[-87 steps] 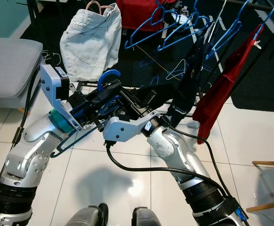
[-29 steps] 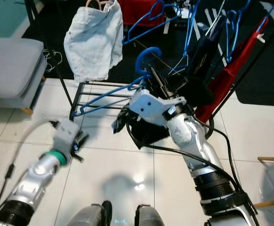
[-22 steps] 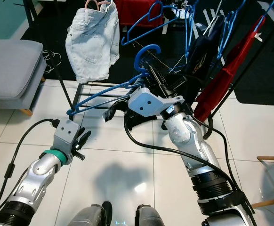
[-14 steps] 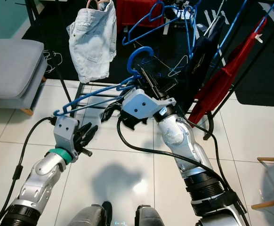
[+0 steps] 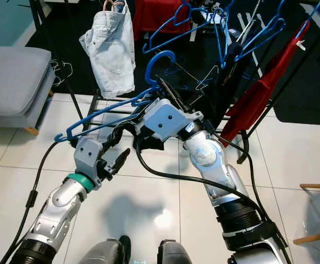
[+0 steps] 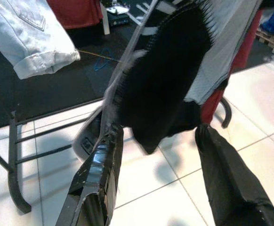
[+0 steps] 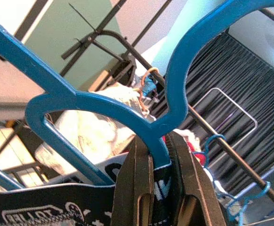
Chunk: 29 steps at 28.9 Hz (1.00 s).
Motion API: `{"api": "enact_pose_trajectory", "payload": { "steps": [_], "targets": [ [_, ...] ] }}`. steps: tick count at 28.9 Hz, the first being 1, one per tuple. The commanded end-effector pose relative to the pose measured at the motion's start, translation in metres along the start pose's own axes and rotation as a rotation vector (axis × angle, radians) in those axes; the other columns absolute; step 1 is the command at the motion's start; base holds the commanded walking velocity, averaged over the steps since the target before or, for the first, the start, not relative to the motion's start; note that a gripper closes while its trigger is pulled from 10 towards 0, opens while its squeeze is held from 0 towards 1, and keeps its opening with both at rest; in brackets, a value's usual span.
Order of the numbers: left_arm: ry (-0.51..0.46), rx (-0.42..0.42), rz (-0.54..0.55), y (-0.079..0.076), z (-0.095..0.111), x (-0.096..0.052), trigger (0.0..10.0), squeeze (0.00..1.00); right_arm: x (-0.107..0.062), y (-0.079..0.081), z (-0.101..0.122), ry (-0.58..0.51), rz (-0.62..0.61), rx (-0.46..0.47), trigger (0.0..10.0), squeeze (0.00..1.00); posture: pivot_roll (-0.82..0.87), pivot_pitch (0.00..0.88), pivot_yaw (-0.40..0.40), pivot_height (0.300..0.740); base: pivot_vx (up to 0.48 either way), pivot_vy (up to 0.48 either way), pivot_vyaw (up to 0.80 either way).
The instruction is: Hang hanger
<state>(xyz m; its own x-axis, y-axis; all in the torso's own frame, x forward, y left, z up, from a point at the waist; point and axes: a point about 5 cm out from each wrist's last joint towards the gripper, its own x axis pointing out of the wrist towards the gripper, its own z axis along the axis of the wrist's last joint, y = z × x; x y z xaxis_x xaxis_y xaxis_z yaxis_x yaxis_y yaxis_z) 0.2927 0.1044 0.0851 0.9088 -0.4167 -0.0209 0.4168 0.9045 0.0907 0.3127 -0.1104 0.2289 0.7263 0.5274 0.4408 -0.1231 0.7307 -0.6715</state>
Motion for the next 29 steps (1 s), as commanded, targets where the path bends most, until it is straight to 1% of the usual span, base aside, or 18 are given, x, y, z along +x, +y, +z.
{"api": "enact_pose_trajectory", "payload": {
  "steps": [1, 3, 5, 6, 7, 8, 10, 12, 15, 19, 20, 21, 22, 23, 29],
  "targets": [
    [0.019, 0.017, 0.027, 0.001, -0.006, 0.000, 10.0, 0.00, 0.005, -0.004, 0.010, -0.042, -0.013, 0.027, 10.0, 0.00, -0.10, 0.088, 0.053, 0.740, 0.000, 0.000, 0.00],
    [0.019, 0.017, 0.027, 0.001, -0.006, 0.000, 10.0, 0.00, 0.005, -0.004, 0.010, -0.042, -0.013, 0.027, 10.0, 0.00, -0.10, 0.088, 0.053, 0.740, 0.000, 0.000, 0.00],
    [0.017, 0.022, 0.108, 0.011, -0.005, 0.002, 10.0, 0.00, 0.006, -0.007, 0.014, -0.057, -0.013, 0.040, 10.0, 0.00, -0.10, 0.087, 0.053, 0.740, 0.000, 0.000, 0.00],
    [0.017, 0.022, 0.108, 0.011, -0.005, 0.002, 10.0, 0.00, 0.006, -0.007, 0.014, -0.057, -0.013, 0.040, 10.0, 0.00, -0.10, 0.087, 0.053, 0.740, 0.000, 0.000, 0.00],
    [0.018, 0.012, 0.138, 0.016, -0.005, 0.002, 10.0, 0.00, 0.007, -0.009, 0.017, -0.064, -0.012, 0.048, 10.0, 0.00, -0.10, 0.089, 0.052, 0.740, 0.000, 0.000, 0.00],
    [0.018, 0.012, 0.138, 0.016, -0.005, 0.002, 10.0, 0.00, 0.007, -0.009, 0.017, -0.064, -0.012, 0.048, 10.0, 0.00, -0.10, 0.089, 0.052, 0.740, 0.000, 0.000, 0.00],
    [0.014, 0.011, 0.174, 0.023, -0.006, 0.003, 10.0, 0.00, 0.007, -0.013, 0.022, -0.077, -0.002, 0.069, 10.0, 0.00, -0.10, 0.090, 0.050, 0.740, 0.000, 0.000, 0.00],
    [0.014, 0.011, 0.174, 0.023, -0.006, 0.003, 10.0, 0.00, 0.007, -0.013, 0.022, -0.077, -0.002, 0.069, 10.0, 0.00, -0.10, 0.090, 0.050, 0.740, 0.000, 0.000, 0.00],
    [0.002, 0.025, 0.210, 0.028, -0.004, 0.008, 10.0, 0.00, 0.006, -0.016, 0.026, -0.088, 0.013, 0.084, 10.0, 0.00, -0.11, 0.090, 0.049, 0.740, 0.000, 0.000, 0.00],
    [-0.001, 0.024, 0.216, 0.030, -0.003, 0.010, 10.0, 0.00, 0.006, -0.016, 0.027, -0.090, 0.015, 0.086, 10.0, 0.00, -0.11, 0.090, 0.049, 0.740, 0.000, 0.000, 0.00],
    [-0.003, 0.015, 0.198, 0.029, -0.003, 0.012, 8.7, 0.00, 0.006, -0.017, 0.028, -0.091, 0.014, 0.090, 10.0, 0.00, -0.11, 0.089, 0.050, 0.740, 0.000, 0.000, 0.00],
    [-0.006, -0.012, 0.152, 0.024, -0.003, 0.014, 3.5, 0.00, 0.007, -0.018, 0.029, -0.091, 0.012, 0.093, 10.0, 0.00, -0.11, 0.089, 0.052, 0.740, 0.000, 0.000, 0.00],
    [-0.006, -0.012, 0.152, 0.024, -0.003, 0.014, 3.5, 0.00, 0.007, -0.018, 0.029, -0.091, 0.012, 0.093, 10.0, 0.00, -0.11, 0.089, 0.052, 0.740, 0.000, 0.000, 0.00],
    [-0.008, -0.018, 0.143, 0.023, -0.003, 0.015, 0.0, 0.00, 0.007, -0.018, 0.029, -0.091, 0.012, 0.095, 10.0, 0.00, -0.11, 0.089, 0.052, 0.740, 0.000, 0.000, 0.00],
    [-0.016, -0.012, 0.122, 0.020, -0.003, 0.014, 0.0, 0.00, 0.007, -0.019, 0.029, -0.085, 0.013, 0.098, 10.0, 0.00, -0.11, 0.087, 0.055, 0.740, 0.000, 0.000, 0.00]
  ]
}}
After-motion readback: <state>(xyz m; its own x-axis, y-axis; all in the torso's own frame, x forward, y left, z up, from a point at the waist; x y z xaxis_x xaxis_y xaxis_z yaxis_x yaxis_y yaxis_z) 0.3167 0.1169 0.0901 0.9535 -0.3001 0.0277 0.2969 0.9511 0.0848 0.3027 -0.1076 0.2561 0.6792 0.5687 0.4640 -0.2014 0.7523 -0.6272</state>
